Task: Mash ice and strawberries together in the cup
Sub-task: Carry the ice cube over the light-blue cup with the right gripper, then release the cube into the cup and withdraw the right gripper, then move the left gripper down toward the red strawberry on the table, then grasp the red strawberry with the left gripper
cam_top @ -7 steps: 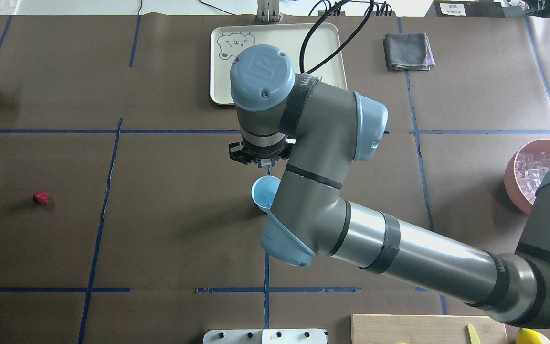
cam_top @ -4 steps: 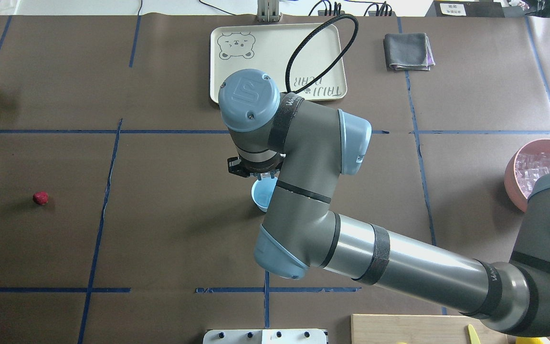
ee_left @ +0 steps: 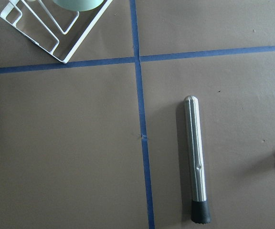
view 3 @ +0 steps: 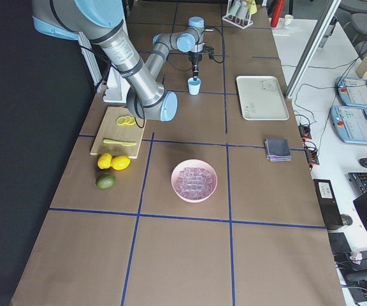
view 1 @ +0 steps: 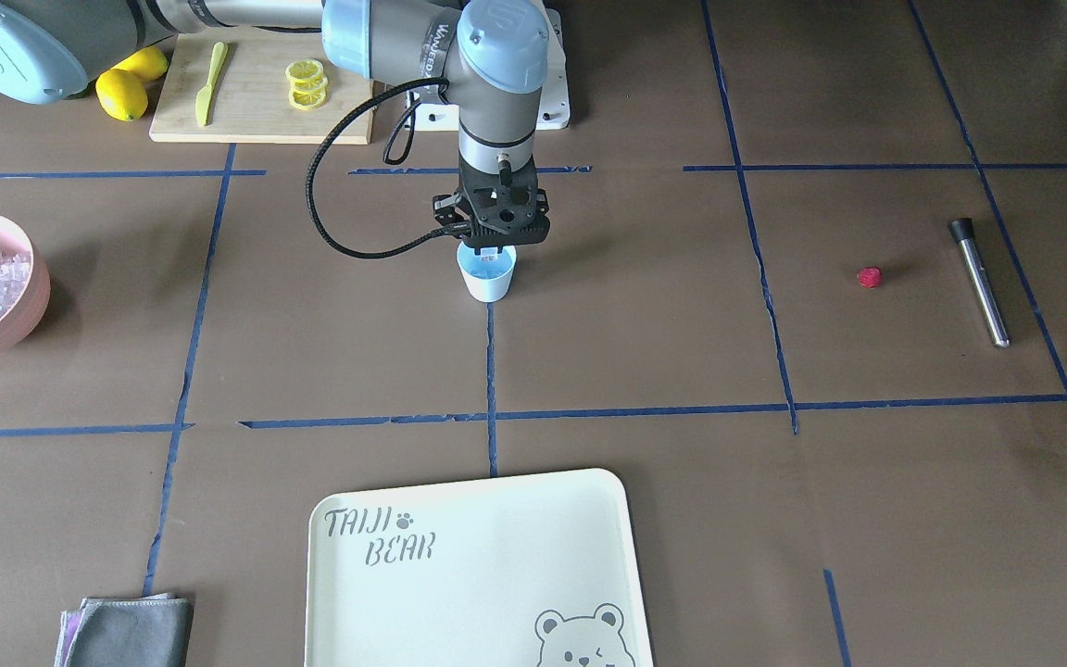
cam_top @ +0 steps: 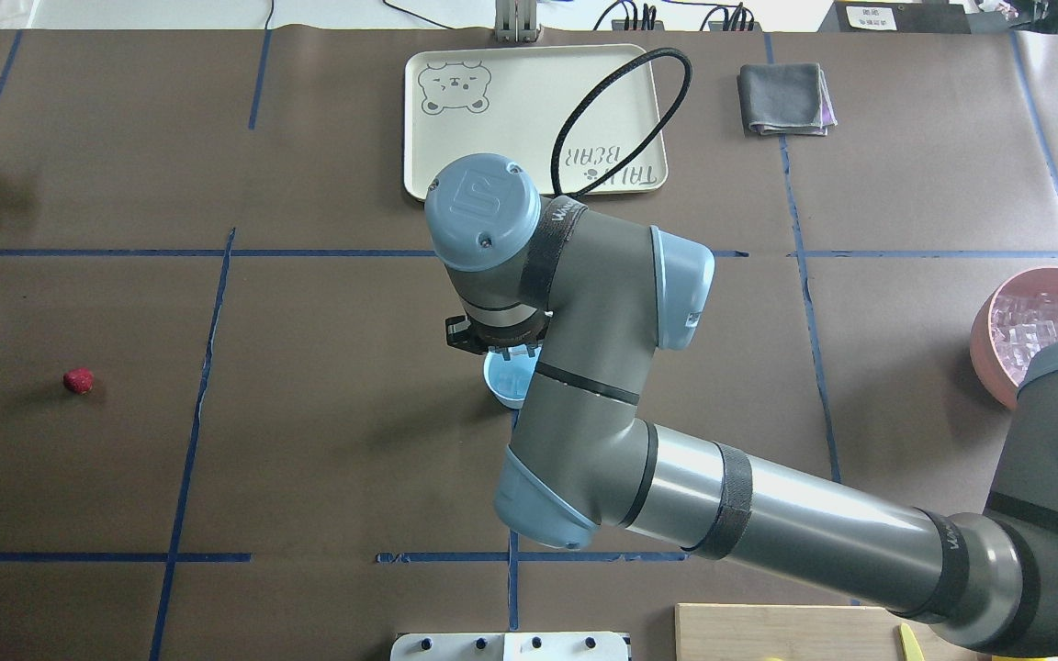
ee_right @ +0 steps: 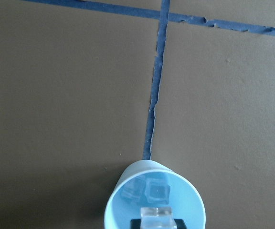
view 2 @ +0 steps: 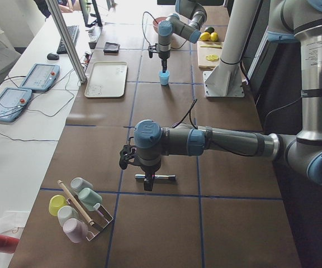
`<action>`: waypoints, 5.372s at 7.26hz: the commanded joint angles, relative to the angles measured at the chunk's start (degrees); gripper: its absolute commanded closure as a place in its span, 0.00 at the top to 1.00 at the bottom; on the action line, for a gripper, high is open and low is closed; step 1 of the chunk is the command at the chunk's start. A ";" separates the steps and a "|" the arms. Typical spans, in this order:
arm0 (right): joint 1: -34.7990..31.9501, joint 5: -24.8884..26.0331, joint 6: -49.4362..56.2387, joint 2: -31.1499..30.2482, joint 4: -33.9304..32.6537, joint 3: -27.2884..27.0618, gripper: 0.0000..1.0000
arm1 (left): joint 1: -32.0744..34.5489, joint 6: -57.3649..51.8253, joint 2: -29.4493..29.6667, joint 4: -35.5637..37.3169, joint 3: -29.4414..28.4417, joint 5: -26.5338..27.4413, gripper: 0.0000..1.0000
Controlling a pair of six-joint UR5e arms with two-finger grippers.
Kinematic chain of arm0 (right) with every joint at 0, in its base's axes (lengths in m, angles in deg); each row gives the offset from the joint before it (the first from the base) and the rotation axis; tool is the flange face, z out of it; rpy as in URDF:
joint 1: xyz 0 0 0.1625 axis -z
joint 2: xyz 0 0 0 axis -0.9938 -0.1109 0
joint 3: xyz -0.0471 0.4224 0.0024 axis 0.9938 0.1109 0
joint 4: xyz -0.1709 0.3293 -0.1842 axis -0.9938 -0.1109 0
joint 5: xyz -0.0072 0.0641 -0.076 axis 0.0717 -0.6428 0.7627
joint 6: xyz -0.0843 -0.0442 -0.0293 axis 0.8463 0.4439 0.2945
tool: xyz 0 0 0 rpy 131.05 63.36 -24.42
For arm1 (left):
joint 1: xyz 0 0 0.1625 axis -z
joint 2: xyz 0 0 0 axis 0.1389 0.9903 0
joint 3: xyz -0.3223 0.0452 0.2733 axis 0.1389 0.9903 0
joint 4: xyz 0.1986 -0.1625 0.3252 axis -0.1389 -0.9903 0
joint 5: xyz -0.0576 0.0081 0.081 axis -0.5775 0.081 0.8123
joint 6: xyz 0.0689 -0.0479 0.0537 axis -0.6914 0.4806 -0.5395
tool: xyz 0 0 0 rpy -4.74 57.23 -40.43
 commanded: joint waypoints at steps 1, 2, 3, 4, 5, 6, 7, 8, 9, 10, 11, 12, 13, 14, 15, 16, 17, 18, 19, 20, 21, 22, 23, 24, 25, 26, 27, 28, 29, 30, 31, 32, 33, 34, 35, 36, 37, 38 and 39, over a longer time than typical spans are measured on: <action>0.63 0.20 -2.81 -0.88 0.34 -0.41 0.99 | -0.06 -0.06 -0.01 0.00 -0.03 0.00 1.00; 0.63 0.20 -2.98 -0.88 0.34 -0.41 0.99 | -0.06 0.02 -0.01 0.00 -0.03 0.00 1.00; 0.63 0.11 -2.98 -0.70 0.34 -0.76 0.99 | -0.06 -0.06 -0.19 -0.17 -0.03 0.00 1.00; 0.63 -0.24 -2.81 -0.70 0.16 -2.94 0.99 | -0.06 0.02 -0.19 -0.35 -0.03 0.00 1.00; -1.89 -0.50 -2.20 -2.18 -0.10 -5.05 0.99 | -0.06 0.02 -0.45 0.00 1.19 0.00 1.00; -5.48 -1.03 0.42 -4.20 -0.10 -6.11 0.99 | -0.06 0.02 -0.80 0.00 1.37 0.09 1.00; -9.87 -3.38 7.67 -6.83 0.16 -6.30 0.99 | -0.23 0.11 -0.72 -0.17 0.94 0.70 1.00; -16.26 -9.24 14.96 -9.20 0.34 -6.56 0.99 | -0.24 0.55 -0.54 -0.61 0.76 0.53 1.00; -22.94 -14.43 21.99 -12.10 0.25 -7.52 0.99 | -0.24 0.55 -0.02 -0.61 0.24 0.44 1.00; -29.27 -18.14 31.29 -16.83 0.25 -9.70 0.99 | -0.32 0.38 0.25 -0.70 -0.55 0.44 1.00; -35.17 -21.83 40.95 -21.75 0.25 -10.51 0.99 | -0.32 0.38 1.03 -1.40 -0.65 0.44 1.00; -38.79 -22.47 50.53 -25.97 0.42 -10.52 0.99 | -0.41 0.72 3.82 -3.93 -2.56 0.44 1.00; -43.70 -23.26 60.29 -29.67 0.25 -10.43 0.99 | -0.50 0.73 7.59 -4.13 -5.89 0.00 1.00; -48.62 -25.19 68.48 -33.97 0.34 -10.43 0.99 | -0.50 0.55 8.41 -4.13 -7.05 0.00 1.00; -53.72 -26.51 76.30 -38.80 0.25 -10.43 0.99 | -0.59 0.20 8.68 -4.21 -6.97 0.00 1.00; -57.25 -26.52 80.73 -43.55 0.42 -10.43 0.99 | -0.59 -0.15 8.43 -5.00 -6.89 0.00 1.00; -60.07 -25.74 84.26 -48.20 0.51 -10.17 0.99 | -0.59 0.02 8.16 -6.57 -7.50 0.00 1.00; -63.49 -25.73 87.51 -52.17 0.60 -10.34 1.00 | -0.67 0.11 8.42 -7.72 -7.50 0.00 1.00; -66.05 -25.73 90.59 -56.47 0.60 -10.43 1.00 | -1.72 0.55 8.07 -10.78 -7.15 0.00 1.00; -66.60 -25.91 89.92 -58.95 1.04 -11.30 1.00 | -2.25 0.72 7.64 -12.98 -7.15 0.00 1.00; -66.60 -25.91 86.44 -59.06 1.30 -12.00 1.00 | -4.78 0.99 7.63 -12.92 -6.89 0.00 1.00; -66.60 -25.91 82.40 -58.80 3.48 -12.18 1.00 | -8.72 8.13 7.72 -14.13 -6.45 -0.09 1.00; -66.52 -25.82 80.10 -59.23 6.46 -11.93 1.00 | -14.24 18.12 6.94 -20.50 -6.45 0.08 1.00; -66.51 -25.82 80.07 -59.24 6.58 -11.92 1.00 | -20.21 27.27 5.28 -28.13 -6.97 1.30 1.00; -66.51 -25.91 79.99 -59.24 6.58 -11.92 1.00 | -24.10 34.40 4.30 -34.21 -7.15 4.45 1.00; -66.51 -25.91 79.99 -59.24 6.58 -11.92 1.00 | -28.49 40.22 3.42 -38.28 -7.24 7.87 1.00; -66.51 -25.82 80.07 -59.24 6.58 -11.92 1.00 | -32.02 44.63 3.41 -40.58 -7.15 10.34 1.00; -66.51 -25.91 80.07 -59.24 6.58 -11.92 1.00 | -35.10 49.46 3.33 -43.65 -7.24 11.67 1.00; -66.51 -25.91 79.99 -59.24 6.58 -11.92 1.00 | -38.87 54.03 2.45 -46.72 -7.24 14.73 1.00; -66.51 -25.91 79.99 -59.24 6.58 -11.84 1.00 | -41.78 56.43 2.45 -47.36 -7.24 17.46 1.00; -66.51 -25.91 79.99 -59.32 6.58 -11.92 1.00 | -43.55 57.23 2.45 -47.37 -7.24 18.45 1.00; -66.51 -25.91 80.07 -59.41 6.58 -11.92 1.00 | -44.35 57.33 2.19 -47.37 -7.32 19.33 1.00; -66.51 -25.91 80.07 -59.67 6.58 -11.92 1.00 | -44.97 57.24 2.18 -47.37 -7.33 20.55 1.00; -66.51 -25.91 80.16 -59.68 6.66 -11.92 1.00 | -45.23 57.24 2.18 -47.37 -7.33 21.61 0.90; -66.51 -25.91 80.34 -59.76 6.67 -11.92 1.00 | -45.24 57.33 2.18 -47.20 -7.33 21.62 0.58; -66.51 -25.91 80.34 -60.03 6.67 -11.92 1.00 | -45.24 57.33 2.18 -47.19 -7.33 21.62 0.34; -66.51 -25.91 80.16 -60.03 6.67 -12.27 1.00 | -45.24 57.33 1.92 -47.11 -7.33 21.62 0.20; -66.51 -25.91 80.25 -60.03 6.75 -12.27 1.00 | -45.24 57.33 1.48 -47.11 -7.33 21.62 0.10; -66.51 -25.91 80.34 -60.03 6.75 -12.27 1.00 | -45.24 57.24 1.48 -47.11 -7.24 21.62 0.07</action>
